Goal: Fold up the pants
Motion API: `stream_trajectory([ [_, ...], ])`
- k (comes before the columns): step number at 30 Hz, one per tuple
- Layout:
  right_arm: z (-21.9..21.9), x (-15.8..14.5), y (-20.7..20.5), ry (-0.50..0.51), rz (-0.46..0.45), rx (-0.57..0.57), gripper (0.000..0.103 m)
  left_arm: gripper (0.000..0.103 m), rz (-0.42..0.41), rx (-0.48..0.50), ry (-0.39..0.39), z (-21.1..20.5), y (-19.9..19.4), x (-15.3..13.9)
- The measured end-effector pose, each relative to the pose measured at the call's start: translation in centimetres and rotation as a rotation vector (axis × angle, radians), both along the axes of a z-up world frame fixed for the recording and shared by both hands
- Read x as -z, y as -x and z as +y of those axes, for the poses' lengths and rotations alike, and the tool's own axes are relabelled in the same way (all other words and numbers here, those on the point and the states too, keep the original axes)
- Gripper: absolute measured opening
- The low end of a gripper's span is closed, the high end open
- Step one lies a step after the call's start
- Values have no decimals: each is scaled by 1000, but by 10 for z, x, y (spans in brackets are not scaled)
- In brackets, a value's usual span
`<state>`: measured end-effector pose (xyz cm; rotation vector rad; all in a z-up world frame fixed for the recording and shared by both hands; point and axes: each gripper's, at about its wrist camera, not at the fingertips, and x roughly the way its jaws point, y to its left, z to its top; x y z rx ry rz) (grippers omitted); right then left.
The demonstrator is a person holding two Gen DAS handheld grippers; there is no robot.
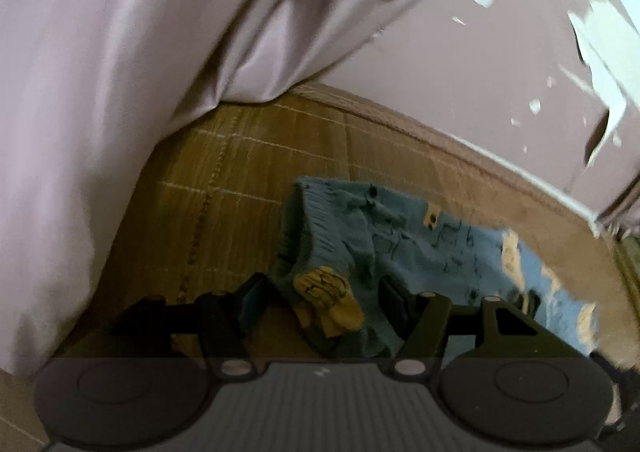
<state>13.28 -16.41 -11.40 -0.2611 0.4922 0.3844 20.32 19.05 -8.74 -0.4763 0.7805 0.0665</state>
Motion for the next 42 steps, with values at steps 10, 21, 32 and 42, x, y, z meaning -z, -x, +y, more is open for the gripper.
stream_trajectory([
  [10,0,0,0,-3,3,3,102,23,42,-25,-52,3,-6,0],
  [21,3,-4,-2,37,7,-21,102,18,-46,23,-159,-17,3,-22],
  [32,1,-10,-9,42,15,-48,102,18,-71,70,-218,-41,-1,-47],
  [42,-10,-13,-14,-7,27,-27,102,18,-131,160,-204,-74,-7,-79],
])
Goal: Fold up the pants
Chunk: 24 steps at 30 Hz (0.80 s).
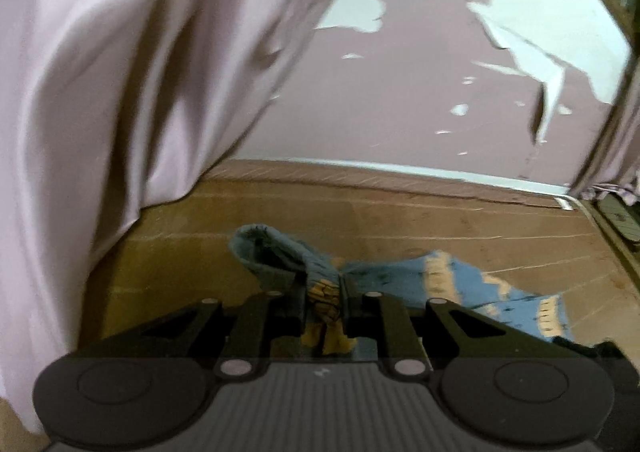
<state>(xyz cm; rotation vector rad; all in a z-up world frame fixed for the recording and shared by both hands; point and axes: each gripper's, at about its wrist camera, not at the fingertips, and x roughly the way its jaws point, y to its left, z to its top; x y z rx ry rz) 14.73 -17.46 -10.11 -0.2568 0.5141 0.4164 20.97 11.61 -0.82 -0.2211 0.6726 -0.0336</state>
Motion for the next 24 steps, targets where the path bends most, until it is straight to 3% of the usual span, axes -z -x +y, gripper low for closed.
stream_trajectory([
  [7,-38,-17,-5,-16,-47,53,102,18,-85,219,-25,-73,-1,-38],
  [12,-82,-22,-6,31,-57,105,102,20,-125,446,-86,-150,3,-34],
  [13,-90,-20,-7,49,-54,123,102,24,-124,486,-110,-165,4,-27],
  [16,-114,-10,-8,109,-29,198,102,61,-90,586,-173,-202,13,4],
  [18,-127,-4,-7,121,-19,231,102,64,-67,621,-234,-212,27,23],
  [20,-134,0,-6,109,-11,257,102,76,-90,630,-318,-212,44,38],
  [24,-133,-5,-8,55,-25,235,102,79,-134,676,-463,-208,75,62],
])
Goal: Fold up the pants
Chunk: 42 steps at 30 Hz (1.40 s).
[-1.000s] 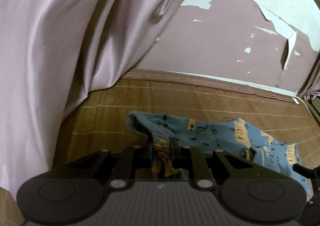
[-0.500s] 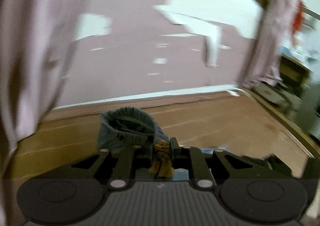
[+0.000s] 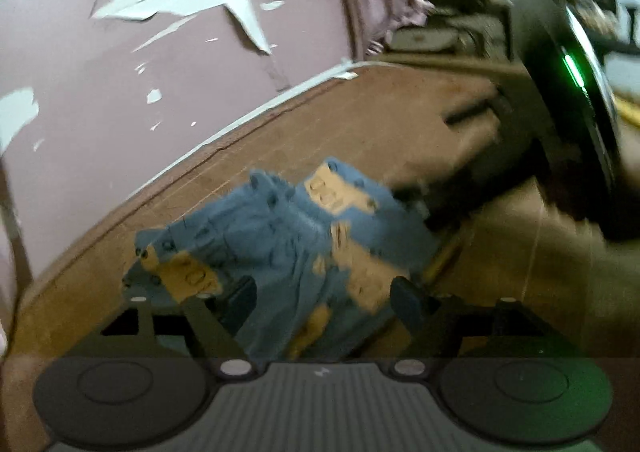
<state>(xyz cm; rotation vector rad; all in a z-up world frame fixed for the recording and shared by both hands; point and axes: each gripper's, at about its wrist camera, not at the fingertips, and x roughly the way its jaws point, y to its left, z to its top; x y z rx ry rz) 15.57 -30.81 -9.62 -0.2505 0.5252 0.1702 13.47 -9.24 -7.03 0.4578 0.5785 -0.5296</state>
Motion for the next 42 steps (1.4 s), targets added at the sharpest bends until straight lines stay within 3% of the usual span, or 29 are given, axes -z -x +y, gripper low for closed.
stream_trajectory([
  [4,13,-14,-20,-112,46,-145,102,79,-24,-6,-78,1,5,14],
  [10,32,-28,-64,-301,213,-335,100,79,0,-5,-64,-3,-12,17],
  [12,40,-29,-79,-327,259,-348,96,68,4,10,-85,-11,-18,19],
  [13,44,-29,-86,-333,279,-350,92,51,10,16,-91,-12,-20,20],
  [14,48,-29,-91,-333,297,-349,86,40,19,18,-97,-14,-23,20],
  [15,51,-27,-96,-333,316,-342,82,36,28,16,-94,-15,-24,20],
  [17,54,-23,-104,-354,359,-321,59,13,60,5,-72,-11,-31,17],
  [19,52,-20,-109,-391,385,-309,43,4,78,-19,-44,-5,-35,12],
  [21,49,-22,-107,-411,387,-299,33,3,109,-31,8,5,-39,6],
  [23,43,-26,-108,-454,401,-284,12,3,133,-34,78,16,-42,-4],
  [27,25,-46,-102,-540,406,-262,11,3,159,-25,253,39,-36,-26],
  [31,0,-65,-88,-572,385,-245,11,3,149,-2,342,42,-21,-43],
  [36,-29,-68,-61,-512,320,-206,11,3,142,99,315,15,-11,-39],
  [42,-46,-32,-48,-443,269,-119,11,4,142,183,167,-27,-10,-6],
])
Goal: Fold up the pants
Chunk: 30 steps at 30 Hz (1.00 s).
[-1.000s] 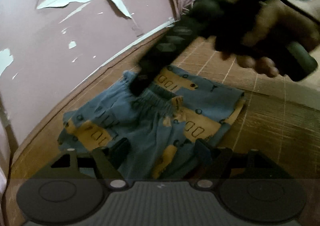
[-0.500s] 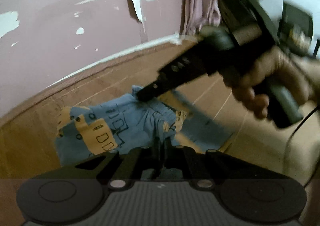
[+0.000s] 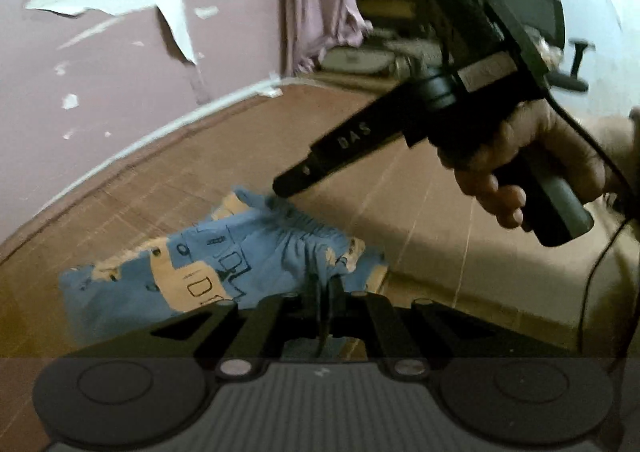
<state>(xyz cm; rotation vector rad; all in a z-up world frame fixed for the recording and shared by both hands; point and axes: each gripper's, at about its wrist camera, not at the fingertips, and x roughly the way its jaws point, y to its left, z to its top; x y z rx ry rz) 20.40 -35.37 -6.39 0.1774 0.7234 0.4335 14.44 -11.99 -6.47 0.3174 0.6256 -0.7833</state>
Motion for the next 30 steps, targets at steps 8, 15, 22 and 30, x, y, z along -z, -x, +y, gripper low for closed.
stream_trajectory([
  [8,-5,29,23,112,-81,93,37,68,110,-59,79,26,4,0],
  [15,29,15,48,220,-230,109,72,84,-14,-552,122,71,-8,-20],
  [22,47,9,68,332,-276,112,81,84,95,-625,59,83,-18,2],
  [30,67,33,78,309,-144,106,92,86,64,-537,-116,63,-9,23],
])
